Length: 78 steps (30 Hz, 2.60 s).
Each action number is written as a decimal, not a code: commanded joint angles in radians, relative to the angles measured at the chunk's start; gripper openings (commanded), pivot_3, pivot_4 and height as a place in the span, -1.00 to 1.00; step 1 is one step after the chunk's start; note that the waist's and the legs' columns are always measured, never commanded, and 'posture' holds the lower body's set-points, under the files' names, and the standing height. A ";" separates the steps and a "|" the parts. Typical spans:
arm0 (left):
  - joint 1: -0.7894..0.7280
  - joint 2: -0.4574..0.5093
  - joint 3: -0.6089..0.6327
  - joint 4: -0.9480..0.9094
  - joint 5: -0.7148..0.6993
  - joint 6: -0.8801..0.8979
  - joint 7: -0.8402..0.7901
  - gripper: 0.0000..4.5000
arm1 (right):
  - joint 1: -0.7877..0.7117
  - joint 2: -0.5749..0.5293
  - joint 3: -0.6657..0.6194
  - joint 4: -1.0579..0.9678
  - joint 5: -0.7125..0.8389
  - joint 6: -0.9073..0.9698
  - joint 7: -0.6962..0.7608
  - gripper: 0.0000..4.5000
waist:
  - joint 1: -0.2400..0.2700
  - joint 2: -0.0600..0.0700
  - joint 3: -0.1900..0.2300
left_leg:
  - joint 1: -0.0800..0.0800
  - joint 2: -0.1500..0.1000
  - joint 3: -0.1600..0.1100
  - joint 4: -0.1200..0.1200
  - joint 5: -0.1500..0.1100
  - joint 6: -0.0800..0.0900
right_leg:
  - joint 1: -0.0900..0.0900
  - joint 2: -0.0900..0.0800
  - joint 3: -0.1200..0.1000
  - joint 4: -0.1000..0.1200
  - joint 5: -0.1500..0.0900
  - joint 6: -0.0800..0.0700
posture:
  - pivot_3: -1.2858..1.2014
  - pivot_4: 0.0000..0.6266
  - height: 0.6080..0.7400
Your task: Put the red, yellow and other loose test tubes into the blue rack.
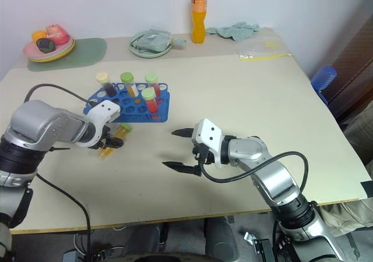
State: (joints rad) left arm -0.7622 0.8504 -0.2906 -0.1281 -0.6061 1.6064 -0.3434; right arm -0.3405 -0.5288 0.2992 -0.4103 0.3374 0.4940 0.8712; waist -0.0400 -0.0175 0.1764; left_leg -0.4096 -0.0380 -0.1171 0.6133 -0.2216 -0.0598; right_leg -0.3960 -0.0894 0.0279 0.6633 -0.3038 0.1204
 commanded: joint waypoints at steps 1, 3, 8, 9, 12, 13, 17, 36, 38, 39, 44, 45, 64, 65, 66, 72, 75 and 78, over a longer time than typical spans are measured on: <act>-0.014 0.021 0.012 -0.036 0.023 0.008 -0.022 -0.65 | 0.005 0.011 0.000 -0.034 0.008 -0.019 0.005 1.00 | 0.000 0.000 0.000 | 0.000 0.000 0.000 0.000 0.000 0.000 | 0.000 0.000 0.000 0.000 0.000 0.000 | 0.03 -0.52 1.00; 0.016 0.070 0.019 -0.092 0.020 -0.021 -0.054 -0.66 | 0.008 0.010 0.002 -0.035 0.006 -0.021 0.006 1.00 | 0.000 0.000 0.000 | 0.000 0.000 0.000 0.000 0.000 0.000 | 0.000 0.000 0.000 0.000 0.000 0.000 | 0.03 -0.52 1.00; 0.288 0.242 0.211 -0.314 0.030 -0.421 -0.254 -0.66 | 0.020 0.001 -0.007 -0.041 0.000 -0.029 0.004 1.00 | -0.005 0.000 0.000 | 0.000 0.001 0.001 -0.002 0.000 0.000 | -0.003 0.000 0.002 0.000 0.000 -0.001 | 0.03 -0.52 1.00; 0.374 0.249 0.296 -0.345 0.052 -0.544 -0.289 -0.66 | 0.023 -0.001 -0.009 -0.040 0.001 -0.028 0.003 1.00 | -0.003 0.000 0.000 | 0.000 0.001 0.001 -0.002 0.000 -0.001 | -0.002 0.000 0.002 0.000 0.000 -0.001 | 0.03 -0.52 1.00; 0.564 0.187 0.498 -0.379 0.141 -0.882 -0.317 -0.66 | 0.028 0.002 -0.010 -0.034 0.004 -0.027 0.003 1.00 | 0.009 0.000 0.000 | 0.000 0.002 0.001 -0.002 0.001 -0.001 | -0.002 -0.003 0.001 -0.001 0.000 -0.001 | 0.03 -0.52 1.00; 0.583 0.126 0.555 -0.376 0.112 -0.932 -0.315 -0.66 | 0.028 0.005 -0.010 -0.031 0.005 -0.028 0.003 1.00 | 0.019 0.000 0.000 | -0.001 0.001 0.001 -0.002 0.001 -0.001 | -0.001 -0.004 0.000 -0.002 0.000 -0.002 | 0.03 -0.52 1.00; 0.529 -0.156 0.653 -0.335 0.052 -1.042 -0.160 -0.66 | 0.019 0.015 -0.006 -0.017 0.008 -0.028 0.008 1.00 | 0.045 -0.001 0.000 | 0.000 0.000 0.000 0.000 0.000 -0.001 | 0.004 -0.007 -0.003 -0.005 0.000 0.000 | 0.03 -0.52 1.00; 0.443 -0.728 0.323 0.097 0.648 -1.728 0.366 -0.66 | 0.028 0.022 -0.024 -0.038 0.004 0.001 -0.035 1.00 | 0.047 -0.003 -0.001 | 0.000 -0.004 0.001 0.002 0.000 0.000 | 0.006 -0.006 -0.002 -0.009 0.004 0.005 | 0.03 -0.52 1.00; 0.420 -0.736 0.326 0.140 0.638 -1.741 0.364 -0.66 | 0.028 0.024 -0.024 -0.038 0.006 0.002 -0.039 1.00 | 0.049 -0.003 -0.001 | 0.000 -0.004 0.001 0.002 0.000 0.000 | 0.006 -0.006 -0.003 -0.009 0.004 0.005 | 0.03 -0.52 1.00; 0.411 -0.738 0.324 0.161 0.639 -1.752 0.361 -0.66 | 0.027 0.024 -0.024 -0.037 0.007 0.002 -0.040 1.00 | 0.050 -0.003 -0.001 | 0.000 -0.005 0.001 0.002 0.000 0.000 | 0.006 -0.006 -0.003 -0.009 0.004 0.005 | 0.03 -0.52 1.00; 0.391 -0.753 0.307 0.237 0.624 -1.783 0.326 -0.66 | 0.027 0.025 -0.021 -0.042 0.009 0.002 -0.046 1.00 | 0.048 -0.003 -0.001 | 0.000 -0.005 0.001 0.002 0.000 0.001 | 0.006 -0.006 -0.003 -0.009 0.004 0.005 | 0.03 -0.52 1.00; 0.389 -0.756 0.306 0.249 0.627 -1.788 0.325 -0.66 | 0.028 0.025 -0.021 -0.044 0.009 0.002 -0.047 1.00 | 0.047 -0.003 -0.001 | 0.000 -0.005 0.001 0.002 0.000 0.001 | 0.006 -0.006 -0.003 -0.009 0.004 0.005 | 0.03 -0.52 1.00; 0.349 -0.774 0.338 0.438 0.615 -1.927 0.335 -0.66 | 0.043 0.071 -0.059 -0.038 0.027 0.013 -0.117 1.00 | 0.047 -0.003 -0.001 | 0.000 -0.005 0.000 0.002 0.000 0.001 | 0.006 -0.006 -0.003 -0.009 0.004 0.005 | 0.03 -0.52 1.00; 0.348 -0.774 0.339 0.448 0.614 -1.935 0.336 -0.66 | 0.044 0.073 -0.059 -0.037 0.027 0.013 -0.118 1.00 | 0.047 -0.003 -0.001 | 0.000 -0.005 0.000 0.002 0.000 0.001 | 0.006 -0.006 -0.003 -0.009 0.004 0.005 | 0.03 -0.52 1.00; 0.347 -0.774 0.340 0.456 0.612 -1.942 0.336 -0.66 | 0.045 0.074 -0.059 -0.037 0.028 0.013 -0.119 1.00 | 0.047 -0.003 -0.001 | 0.000 -0.005 0.000 0.002 0.000 0.001 | 0.006 -0.006 -0.003 -0.009 0.004 0.005 | 0.03 -0.52 1.00; 0.354 -0.791 0.354 0.444 0.529 -1.893 0.283 -0.03 | 0.051 0.079 -0.059 -0.037 0.031 0.014 -0.124 1.00 | 0.046 -0.003 -0.001 | 0.000 -0.005 0.000 0.002 0.000 0.001 | 0.006 -0.006 -0.003 -0.009 0.004 0.005 | 0.03 -0.52 1.00; 0.365 -0.784 0.367 0.395 0.526 -1.878 0.289 0.66 | 0.053 0.080 -0.059 -0.039 0.030 0.009 -0.126 1.00 | 0.044 -0.003 -0.001 | 0.000 -0.005 0.000 0.002 0.000 0.001 | 0.006 -0.006 -0.003 -0.009 0.004 0.005 | 0.03 -0.52 1.00; 0.386 -0.779 0.393 0.295 0.463 -1.842 0.267 0.97 | 0.056 0.080 -0.061 -0.043 0.026 0.001 -0.130 1.00 | 0.039 -0.003 -0.001 | 0.000 -0.005 0.000 0.002 0.000 0.001 | 0.006 -0.005 -0.003 -0.009 0.004 0.005 | 0.03 -0.52 1.00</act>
State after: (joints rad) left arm -0.3791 0.0620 0.0744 0.2514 -0.1013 -0.2451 -0.0646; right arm -0.2830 -0.4551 0.2598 -0.4128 0.3561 0.5159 0.7451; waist -0.0010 -0.0205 0.1750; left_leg -0.4098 -0.0424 -0.1169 0.6155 -0.2218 -0.0593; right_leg -0.3902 -0.0947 0.0251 0.6548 -0.3000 0.1253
